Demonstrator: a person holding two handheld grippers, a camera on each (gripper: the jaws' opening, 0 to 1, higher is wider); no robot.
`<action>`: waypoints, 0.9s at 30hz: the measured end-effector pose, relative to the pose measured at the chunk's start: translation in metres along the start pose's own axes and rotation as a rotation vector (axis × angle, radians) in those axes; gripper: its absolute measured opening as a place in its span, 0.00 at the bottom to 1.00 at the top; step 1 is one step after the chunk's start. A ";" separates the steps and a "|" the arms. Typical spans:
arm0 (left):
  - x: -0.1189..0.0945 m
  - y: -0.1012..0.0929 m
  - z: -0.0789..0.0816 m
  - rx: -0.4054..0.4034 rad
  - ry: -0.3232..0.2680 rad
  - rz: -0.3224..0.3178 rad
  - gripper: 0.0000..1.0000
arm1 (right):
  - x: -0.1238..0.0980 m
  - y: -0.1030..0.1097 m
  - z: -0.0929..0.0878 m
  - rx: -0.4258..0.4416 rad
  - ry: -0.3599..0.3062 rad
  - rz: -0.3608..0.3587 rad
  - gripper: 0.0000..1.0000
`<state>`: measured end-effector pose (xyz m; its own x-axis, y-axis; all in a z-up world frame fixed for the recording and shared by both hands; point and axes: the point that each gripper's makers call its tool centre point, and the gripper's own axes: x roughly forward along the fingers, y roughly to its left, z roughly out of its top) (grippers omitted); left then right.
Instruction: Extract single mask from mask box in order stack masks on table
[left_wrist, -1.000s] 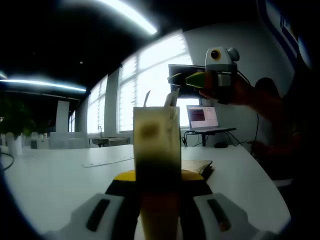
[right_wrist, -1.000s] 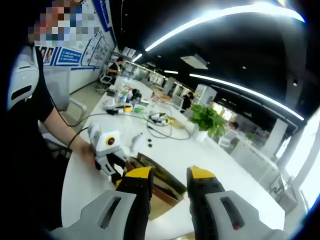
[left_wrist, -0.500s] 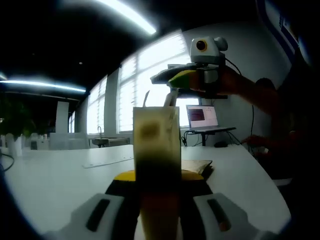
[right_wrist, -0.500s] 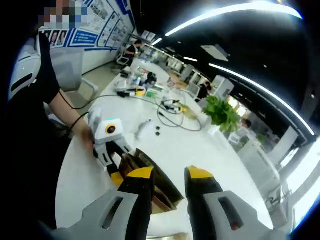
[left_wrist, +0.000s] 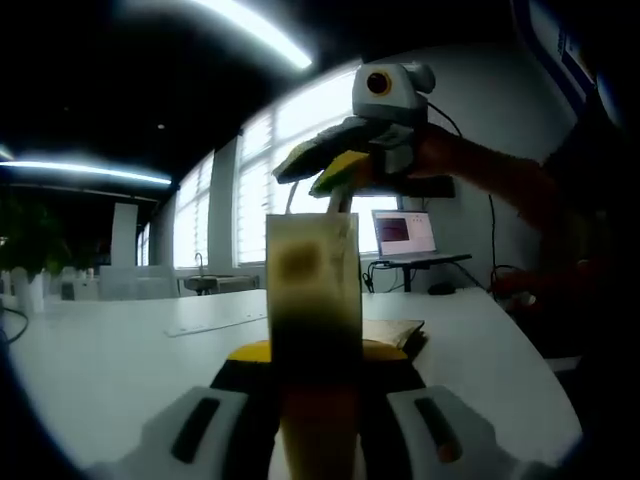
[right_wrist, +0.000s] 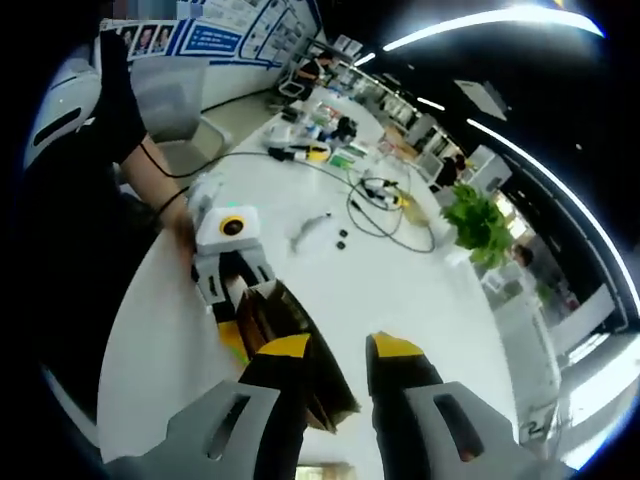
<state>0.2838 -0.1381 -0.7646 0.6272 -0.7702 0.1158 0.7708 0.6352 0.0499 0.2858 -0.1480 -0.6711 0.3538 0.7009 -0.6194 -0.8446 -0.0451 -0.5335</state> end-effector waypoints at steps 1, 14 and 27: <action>0.000 0.000 0.000 0.001 0.000 0.000 0.31 | 0.001 -0.001 -0.001 -0.005 0.005 0.007 0.19; 0.000 0.000 0.000 0.002 0.000 0.000 0.31 | 0.016 -0.013 -0.007 -0.082 0.099 0.125 0.18; -0.001 0.000 -0.001 0.002 0.001 -0.001 0.31 | 0.025 0.010 -0.007 -0.178 0.159 0.258 0.07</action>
<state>0.2836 -0.1375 -0.7654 0.6265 -0.7708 0.1151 0.7711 0.6345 0.0522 0.2890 -0.1360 -0.6954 0.2081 0.5314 -0.8212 -0.8362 -0.3389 -0.4312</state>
